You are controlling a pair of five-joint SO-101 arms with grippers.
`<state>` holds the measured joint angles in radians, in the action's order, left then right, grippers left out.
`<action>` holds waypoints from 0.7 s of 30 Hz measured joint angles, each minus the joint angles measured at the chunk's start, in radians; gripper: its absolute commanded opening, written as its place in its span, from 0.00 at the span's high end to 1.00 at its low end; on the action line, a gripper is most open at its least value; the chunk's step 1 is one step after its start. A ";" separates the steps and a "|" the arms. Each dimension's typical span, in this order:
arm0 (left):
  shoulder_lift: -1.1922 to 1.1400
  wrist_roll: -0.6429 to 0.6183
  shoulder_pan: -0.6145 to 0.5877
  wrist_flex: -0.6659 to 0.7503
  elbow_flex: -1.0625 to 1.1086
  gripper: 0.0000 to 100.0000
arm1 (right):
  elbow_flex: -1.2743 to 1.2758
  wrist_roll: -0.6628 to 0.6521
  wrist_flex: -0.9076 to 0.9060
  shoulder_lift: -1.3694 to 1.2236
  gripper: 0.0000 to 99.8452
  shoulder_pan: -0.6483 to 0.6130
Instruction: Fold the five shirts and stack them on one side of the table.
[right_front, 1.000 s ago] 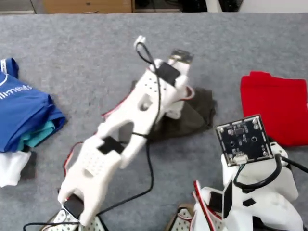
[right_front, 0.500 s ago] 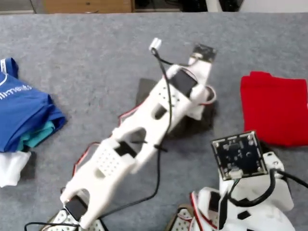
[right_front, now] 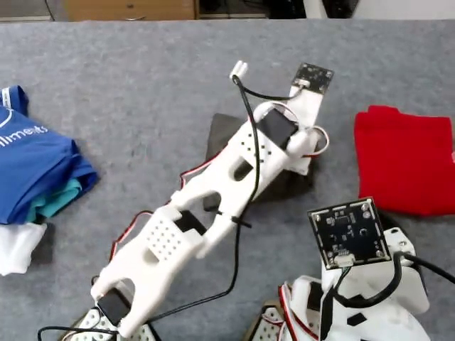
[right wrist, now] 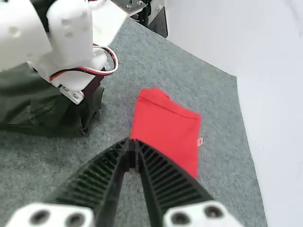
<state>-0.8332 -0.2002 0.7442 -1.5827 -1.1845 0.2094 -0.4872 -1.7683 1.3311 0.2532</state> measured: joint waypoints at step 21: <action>-0.005 0.089 -0.155 -0.051 -0.021 0.95 | 0.041 -0.037 0.000 0.000 1.00 0.000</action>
<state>-0.8378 -0.1112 0.5892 -1.6333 -1.2060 0.2509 -0.5240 -1.7683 1.3311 0.2532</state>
